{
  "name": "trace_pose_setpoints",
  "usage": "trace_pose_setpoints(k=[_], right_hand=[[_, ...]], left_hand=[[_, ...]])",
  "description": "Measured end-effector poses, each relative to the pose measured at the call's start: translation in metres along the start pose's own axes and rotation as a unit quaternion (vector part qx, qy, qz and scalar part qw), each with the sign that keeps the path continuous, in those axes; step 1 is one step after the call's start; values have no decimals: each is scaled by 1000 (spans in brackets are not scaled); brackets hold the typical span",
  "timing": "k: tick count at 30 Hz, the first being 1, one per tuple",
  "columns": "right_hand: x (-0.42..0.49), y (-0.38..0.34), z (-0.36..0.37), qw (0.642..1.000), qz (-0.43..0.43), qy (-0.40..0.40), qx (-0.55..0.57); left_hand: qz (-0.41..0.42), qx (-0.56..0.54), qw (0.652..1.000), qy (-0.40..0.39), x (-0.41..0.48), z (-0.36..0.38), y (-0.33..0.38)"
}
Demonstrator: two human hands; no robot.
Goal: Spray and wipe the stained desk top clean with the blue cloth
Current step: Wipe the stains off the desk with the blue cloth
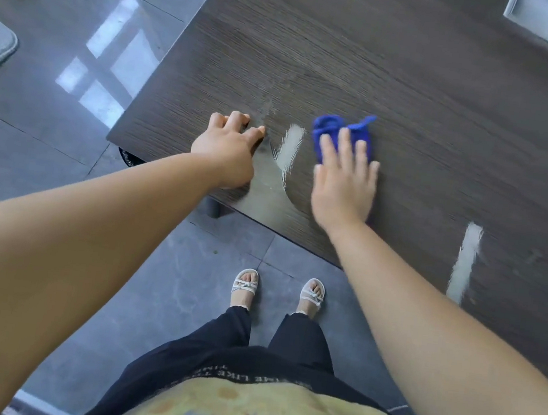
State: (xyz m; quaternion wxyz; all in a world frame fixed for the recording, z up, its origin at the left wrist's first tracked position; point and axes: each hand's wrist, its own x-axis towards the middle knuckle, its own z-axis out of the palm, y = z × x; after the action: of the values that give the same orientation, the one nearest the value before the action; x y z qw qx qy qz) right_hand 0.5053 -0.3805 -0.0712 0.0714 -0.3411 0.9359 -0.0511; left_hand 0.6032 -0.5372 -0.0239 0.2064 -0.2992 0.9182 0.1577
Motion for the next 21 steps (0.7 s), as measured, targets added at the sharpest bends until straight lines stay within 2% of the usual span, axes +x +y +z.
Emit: trace_pose_setpoints(k=[2, 5, 7, 9, 11, 13, 14, 15, 16, 18, 21], right_hand=[[-19, -16, 9, 991, -131, 0, 9], [-54, 16, 8, 946, -321, -43, -17], [-57, 62, 1, 922, -380, -64, -18], [-47, 96, -8, 941, -333, -60, -22], [-28, 94, -12, 980, -194, -54, -11], [-14, 56, -8, 999, -49, -12, -6], [-10, 32, -4, 1000, -7, 2, -9], [-9, 9, 2, 1000, -1, 9, -12], [-13, -10, 7, 999, -37, 16, -8], [-31, -26, 14, 986, -164, 11, -4], [-58, 9, 10, 944, -327, -35, -22]], left_hand=[[8, 11, 1000, 5, -1, 0, -1], [17, 7, 1000, 4, -1, 1, -5], [16, 5, 1000, 1, -1, 0, -7], [17, 6, 1000, 2, -3, 0, -6], [16, 7, 1000, 11, -5, 1, -4], [13, 5, 1000, 16, -6, 2, -3], [12, 5, 1000, 15, -6, 2, -3], [11, 5, 1000, 12, -5, 2, -3], [11, 7, 1000, 10, -5, 2, -4], [15, 13, 1000, 11, -2, 2, -7], [23, 11, 1000, 5, -1, 2, -8]])
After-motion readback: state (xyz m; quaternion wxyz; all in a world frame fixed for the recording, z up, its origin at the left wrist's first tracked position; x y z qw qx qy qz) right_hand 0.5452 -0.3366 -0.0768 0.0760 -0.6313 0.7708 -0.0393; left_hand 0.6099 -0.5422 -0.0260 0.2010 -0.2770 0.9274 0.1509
